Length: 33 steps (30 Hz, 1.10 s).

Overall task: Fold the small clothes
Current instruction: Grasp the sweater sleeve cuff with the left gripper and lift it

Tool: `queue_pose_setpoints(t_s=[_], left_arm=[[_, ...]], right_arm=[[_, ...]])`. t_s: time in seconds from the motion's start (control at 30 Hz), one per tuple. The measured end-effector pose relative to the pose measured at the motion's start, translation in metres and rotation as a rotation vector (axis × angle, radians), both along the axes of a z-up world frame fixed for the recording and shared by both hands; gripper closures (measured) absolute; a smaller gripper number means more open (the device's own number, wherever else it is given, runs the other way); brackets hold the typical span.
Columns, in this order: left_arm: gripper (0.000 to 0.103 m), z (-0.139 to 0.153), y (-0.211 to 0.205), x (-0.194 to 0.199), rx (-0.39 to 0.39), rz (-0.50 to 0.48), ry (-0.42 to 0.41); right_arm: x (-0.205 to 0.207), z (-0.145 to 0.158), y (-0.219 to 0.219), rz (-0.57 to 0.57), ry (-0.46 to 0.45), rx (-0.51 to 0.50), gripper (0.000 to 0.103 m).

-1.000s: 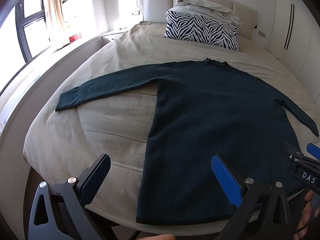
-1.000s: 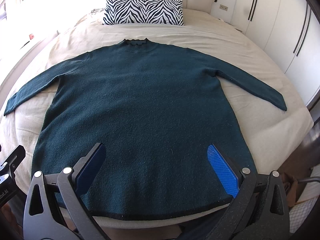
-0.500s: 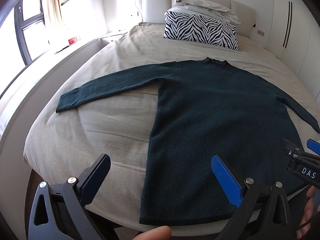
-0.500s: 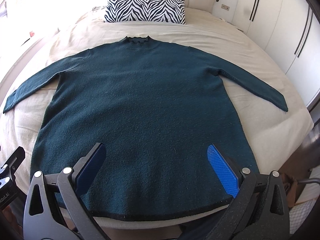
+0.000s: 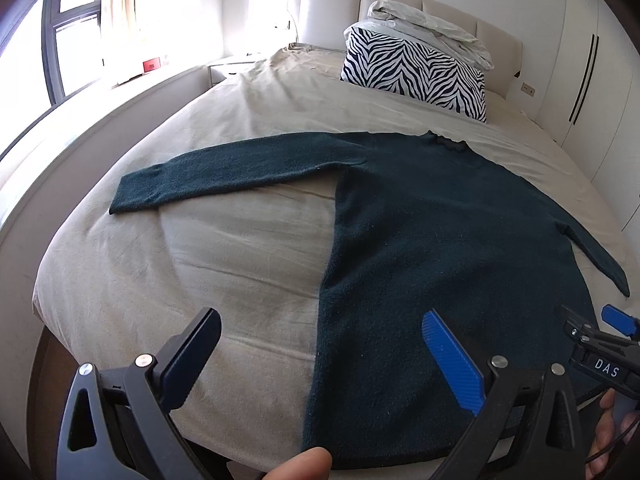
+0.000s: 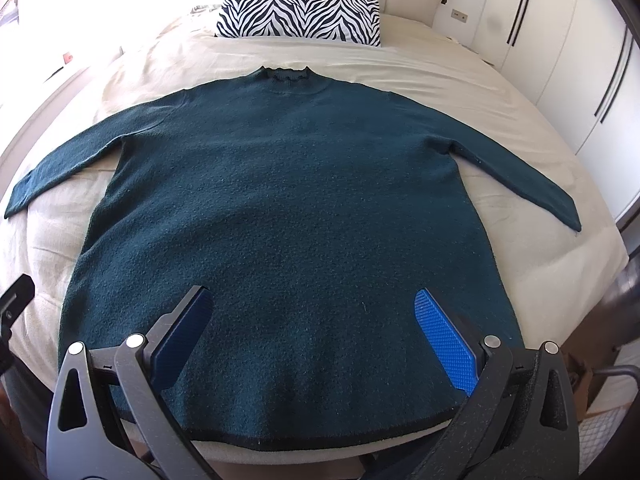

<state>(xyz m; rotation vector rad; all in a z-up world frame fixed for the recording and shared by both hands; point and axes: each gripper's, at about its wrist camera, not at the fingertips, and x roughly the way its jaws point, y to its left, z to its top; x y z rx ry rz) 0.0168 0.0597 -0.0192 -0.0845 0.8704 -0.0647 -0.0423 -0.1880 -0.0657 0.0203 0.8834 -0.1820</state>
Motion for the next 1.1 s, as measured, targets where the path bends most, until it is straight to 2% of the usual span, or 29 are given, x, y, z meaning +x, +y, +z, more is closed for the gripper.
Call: queue_pose_setpoints(t_s=[0.07, 0.3, 0.47, 0.53, 0.57, 0.6, 0.67, 0.73, 0.8, 0.83, 0.9, 0.97, 1.1], left_arm=[[0.000, 0.001, 0.019, 0.009, -0.069, 0.025, 0.005], [0.000, -0.010, 0.062, 0.040, -0.201, 0.043, 0.080], [0.000, -0.026, 0.084, 0.047, -0.299, 0.093, 0.059], [0.000, -0.041, 0.087, 0.056, -0.297, 0.086, 0.150], [0.000, -0.048, 0.090, 0.062, -0.314, 0.058, 0.218], [0.000, -0.053, 0.096, 0.065, -0.366, 0.059, 0.241], [0.001, -0.053, 0.118, 0.064, -0.468, 0.137, 0.189], [0.000, -0.049, 0.140, 0.070, -0.532, 0.193, 0.108], [0.001, -0.051, 0.165, 0.083, -0.584, 0.261, 0.062], [0.002, -0.056, 0.178, 0.092, -0.638, 0.294, 0.045], [0.008, -0.067, 0.202, 0.108, -0.741, 0.367, 0.013], [0.023, -0.082, 0.222, 0.123, -0.828, 0.442, 0.001], [0.025, -0.112, 0.245, 0.146, -1.001, 0.575, 0.009]], right_arm=[[0.004, 0.000, 0.002, 0.015, 0.001, 0.006, 0.000], [0.020, 0.004, 0.010, 0.075, -0.019, 0.094, 0.000], [0.033, 0.017, 0.015, 0.109, -0.079, 0.175, 0.000], [0.037, 0.022, 0.017, 0.122, -0.103, 0.189, 0.000], [0.040, 0.025, 0.018, 0.127, -0.115, 0.188, 0.000], [0.042, 0.027, 0.019, 0.133, -0.126, 0.186, 0.000], [0.046, 0.033, 0.022, 0.147, -0.136, 0.182, 0.000], [0.050, 0.036, 0.024, 0.159, -0.142, 0.180, 0.000], [0.054, 0.038, 0.024, 0.168, -0.149, 0.189, 0.000], [0.056, 0.038, 0.025, 0.171, -0.151, 0.199, 0.000], [0.061, 0.038, 0.024, 0.177, -0.152, 0.233, 0.000], [0.065, 0.035, 0.024, 0.182, -0.157, 0.269, 0.001], [0.076, 0.031, 0.018, 0.166, -0.153, 0.360, 0.019]])
